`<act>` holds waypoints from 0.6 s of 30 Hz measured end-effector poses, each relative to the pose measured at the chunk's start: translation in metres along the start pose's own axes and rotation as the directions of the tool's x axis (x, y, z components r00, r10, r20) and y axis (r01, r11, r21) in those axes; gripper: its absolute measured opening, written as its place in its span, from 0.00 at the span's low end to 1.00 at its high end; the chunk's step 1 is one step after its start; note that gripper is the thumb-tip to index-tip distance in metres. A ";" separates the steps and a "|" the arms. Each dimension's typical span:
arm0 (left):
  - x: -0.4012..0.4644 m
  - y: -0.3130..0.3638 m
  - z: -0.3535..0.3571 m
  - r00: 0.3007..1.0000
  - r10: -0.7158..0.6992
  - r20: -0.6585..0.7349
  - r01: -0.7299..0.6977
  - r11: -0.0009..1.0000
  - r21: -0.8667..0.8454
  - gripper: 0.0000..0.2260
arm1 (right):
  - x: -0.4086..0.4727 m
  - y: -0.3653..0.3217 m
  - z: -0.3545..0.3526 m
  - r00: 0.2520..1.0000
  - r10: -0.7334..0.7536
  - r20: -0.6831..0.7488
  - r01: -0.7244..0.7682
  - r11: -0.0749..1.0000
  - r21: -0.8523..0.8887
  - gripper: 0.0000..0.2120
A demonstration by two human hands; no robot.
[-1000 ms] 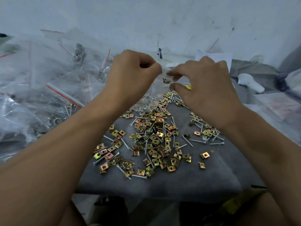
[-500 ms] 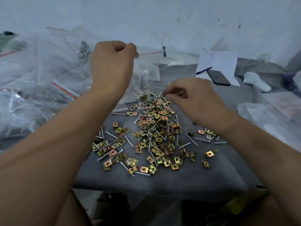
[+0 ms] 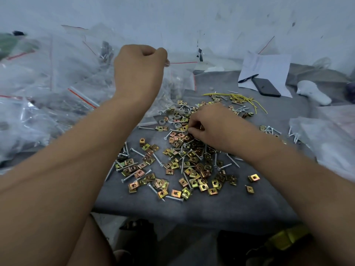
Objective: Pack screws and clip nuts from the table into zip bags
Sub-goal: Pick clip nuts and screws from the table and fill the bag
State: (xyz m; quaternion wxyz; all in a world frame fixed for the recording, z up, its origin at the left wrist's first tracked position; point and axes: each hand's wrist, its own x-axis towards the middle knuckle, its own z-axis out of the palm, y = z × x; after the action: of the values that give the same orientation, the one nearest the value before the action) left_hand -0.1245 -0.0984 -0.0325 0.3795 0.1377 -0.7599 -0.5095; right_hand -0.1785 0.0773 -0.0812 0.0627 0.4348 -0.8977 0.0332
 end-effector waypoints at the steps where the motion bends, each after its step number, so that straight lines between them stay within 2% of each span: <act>1: 0.000 0.000 0.000 1.000 -0.002 0.000 0.002 1.000 -0.002 0.11 | 0.000 -0.001 0.001 1.000 -0.013 -0.009 0.013 1.000 -0.023 0.09; 3: 0.001 0.000 -0.001 1.000 -0.005 -0.001 0.005 1.000 -0.005 0.11 | 0.000 0.000 0.004 0.999 -0.023 -0.033 0.022 0.999 -0.025 0.08; 5: 0.001 0.000 -0.001 1.000 -0.002 0.003 0.002 1.000 -0.006 0.11 | 0.001 0.004 0.005 0.998 0.003 -0.056 0.000 0.999 0.048 0.07; 8: 0.002 -0.002 -0.002 1.000 -0.002 0.008 0.003 1.000 -0.011 0.11 | -0.001 0.018 0.003 0.985 0.152 -0.076 -0.115 0.924 0.365 0.05; 10: 0.003 -0.002 -0.003 1.000 -0.006 0.011 0.006 1.000 -0.014 0.11 | -0.002 0.031 -0.001 0.968 0.242 -0.070 -0.152 0.782 0.604 0.05; 13: 0.004 -0.002 -0.004 1.000 -0.009 0.013 0.009 1.000 -0.012 0.11 | -0.006 0.044 -0.008 0.947 0.319 -0.037 -0.144 0.525 0.839 0.06; 16: 0.004 -0.003 -0.002 1.000 -0.021 0.014 0.021 0.999 -0.024 0.11 | -0.010 0.046 -0.012 0.954 0.293 0.055 -0.123 0.220 0.968 0.08; 18: 0.004 -0.003 0.000 0.999 -0.021 0.026 0.022 0.999 -0.037 0.11 | -0.012 0.046 -0.014 0.967 0.248 0.061 -0.088 0.100 0.991 0.10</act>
State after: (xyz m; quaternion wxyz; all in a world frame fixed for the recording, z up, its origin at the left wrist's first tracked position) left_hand -0.1273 -0.1023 -0.0336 0.3667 0.1320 -0.7536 -0.5294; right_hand -0.2063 0.1170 -0.0697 -0.1906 0.2586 -0.6872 0.6516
